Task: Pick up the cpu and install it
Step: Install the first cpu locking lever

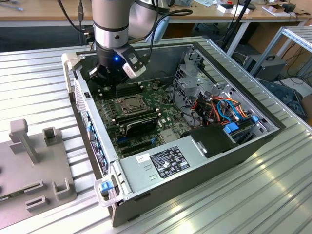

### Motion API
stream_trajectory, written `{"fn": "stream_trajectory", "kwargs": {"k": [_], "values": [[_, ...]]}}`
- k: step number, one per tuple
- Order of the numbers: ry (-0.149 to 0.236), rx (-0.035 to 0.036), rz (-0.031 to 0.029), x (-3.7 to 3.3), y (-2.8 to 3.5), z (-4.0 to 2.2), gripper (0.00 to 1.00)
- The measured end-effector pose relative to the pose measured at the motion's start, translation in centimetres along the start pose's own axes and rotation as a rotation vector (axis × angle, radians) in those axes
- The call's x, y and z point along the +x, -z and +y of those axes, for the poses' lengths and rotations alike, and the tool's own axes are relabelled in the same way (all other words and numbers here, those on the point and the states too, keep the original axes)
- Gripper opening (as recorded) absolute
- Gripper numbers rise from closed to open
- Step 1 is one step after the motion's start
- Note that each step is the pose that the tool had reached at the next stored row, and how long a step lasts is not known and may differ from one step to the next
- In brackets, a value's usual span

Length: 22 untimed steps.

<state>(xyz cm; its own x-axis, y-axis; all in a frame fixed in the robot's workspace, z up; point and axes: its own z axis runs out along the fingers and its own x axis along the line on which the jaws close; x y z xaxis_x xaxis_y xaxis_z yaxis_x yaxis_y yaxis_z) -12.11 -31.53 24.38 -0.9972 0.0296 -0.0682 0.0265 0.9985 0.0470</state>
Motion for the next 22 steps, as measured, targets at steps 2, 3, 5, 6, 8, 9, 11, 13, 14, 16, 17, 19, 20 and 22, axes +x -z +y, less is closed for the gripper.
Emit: {"fn": "stream_trajectory", "kwargs": {"k": [2, 3, 5, 6, 8, 9, 11, 13, 14, 16, 17, 19, 20, 22], "values": [[0.0, 0.0, -0.0015, -0.02, 0.0, 0.07, 0.11], [0.001, 0.0, -0.0024, -0.07, -0.01, 0.1, 0.11], [0.002, -0.0002, -0.0039, -0.43, -0.05, 0.15, 0.11], [0.002, -0.0003, -0.004, -0.81, -0.08, 0.17, 0.11], [0.002, -0.0002, -0.0039, -1.67, -0.13, 0.19, 0.11], [0.002, -0.0003, -0.0039, -1.92, -0.16, 0.19, 0.11], [0.002, -0.0002, -0.0039, -2.52, -0.2, 0.21, 0.11], [0.002, -0.0002, -0.0039, -2.76, -0.21, 0.21, 0.11], [0.002, -0.0002, -0.0039, -2.76, -0.21, 0.21, 0.11], [0.001, -0.0002, -0.0039, -2.77, -0.22, 0.22, 0.11], [0.002, -0.0002, -0.0039, -2.78, -0.22, 0.22, 0.11], [0.001, -0.0079, -0.0038, -2.79, -0.23, 0.22, 0.11], [0.001, -0.0122, -0.0037, -2.78, -0.23, 0.22, 0.11], [0.0, -0.0266, -0.0033, -2.78, -0.24, 0.21, 0.11]]}}
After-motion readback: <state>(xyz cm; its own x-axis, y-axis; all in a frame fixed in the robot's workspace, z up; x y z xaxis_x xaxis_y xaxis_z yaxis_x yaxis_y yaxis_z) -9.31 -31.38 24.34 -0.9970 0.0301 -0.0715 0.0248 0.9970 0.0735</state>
